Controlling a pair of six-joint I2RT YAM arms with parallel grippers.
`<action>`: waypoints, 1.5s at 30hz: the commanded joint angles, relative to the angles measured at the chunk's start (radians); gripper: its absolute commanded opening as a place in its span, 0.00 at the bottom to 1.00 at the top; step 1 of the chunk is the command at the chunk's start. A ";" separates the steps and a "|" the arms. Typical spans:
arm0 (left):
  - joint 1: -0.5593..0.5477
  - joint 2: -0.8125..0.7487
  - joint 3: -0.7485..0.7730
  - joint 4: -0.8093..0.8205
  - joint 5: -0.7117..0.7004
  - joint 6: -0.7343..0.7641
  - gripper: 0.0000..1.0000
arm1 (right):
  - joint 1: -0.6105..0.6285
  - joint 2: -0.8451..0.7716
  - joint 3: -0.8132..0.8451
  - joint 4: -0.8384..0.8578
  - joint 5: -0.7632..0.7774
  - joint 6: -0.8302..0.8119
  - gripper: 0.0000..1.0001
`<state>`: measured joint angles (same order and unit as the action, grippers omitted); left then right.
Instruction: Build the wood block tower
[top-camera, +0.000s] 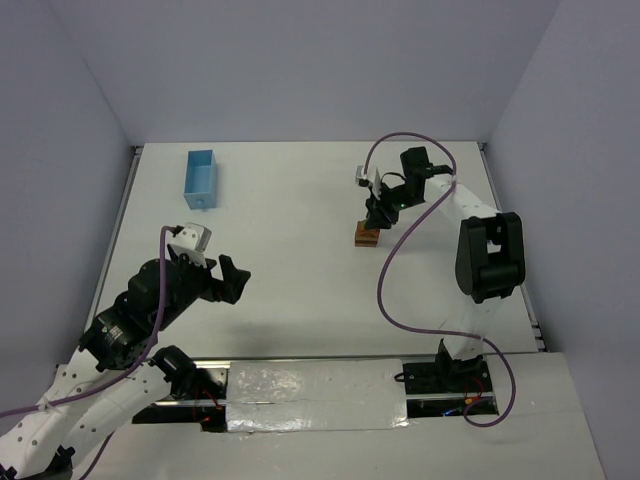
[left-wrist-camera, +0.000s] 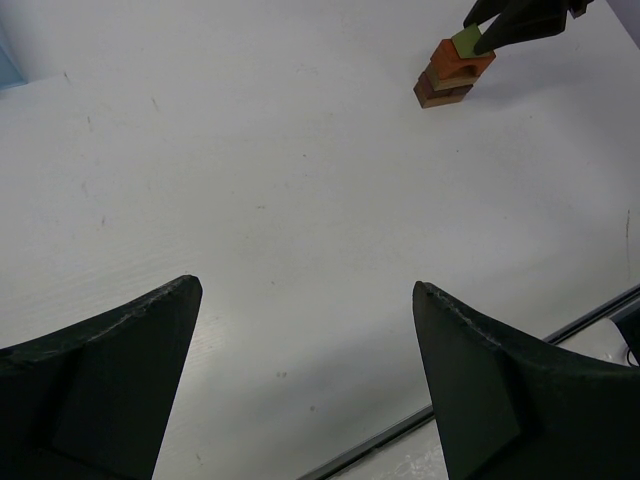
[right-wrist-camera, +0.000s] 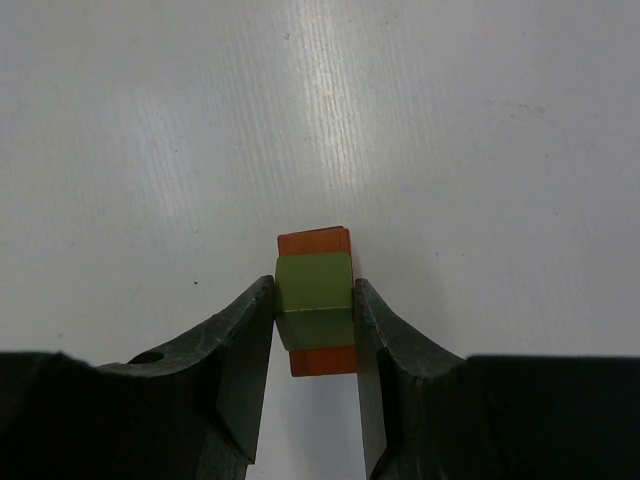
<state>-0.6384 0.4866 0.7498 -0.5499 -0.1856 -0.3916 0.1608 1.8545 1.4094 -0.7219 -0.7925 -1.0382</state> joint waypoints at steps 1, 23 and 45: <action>-0.007 -0.011 -0.001 0.033 0.000 0.017 0.99 | 0.009 0.008 0.036 -0.002 -0.031 -0.010 0.29; -0.024 -0.006 0.000 0.031 -0.006 0.019 0.99 | 0.009 -0.072 0.040 -0.022 -0.059 -0.005 1.00; 0.223 0.046 0.079 -0.162 -0.575 -0.171 1.00 | 0.098 -1.399 -0.541 0.170 0.987 1.307 1.00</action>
<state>-0.4442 0.5369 0.7971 -0.7189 -0.7170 -0.5560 0.2596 0.5415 0.8570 -0.4156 0.0467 0.1886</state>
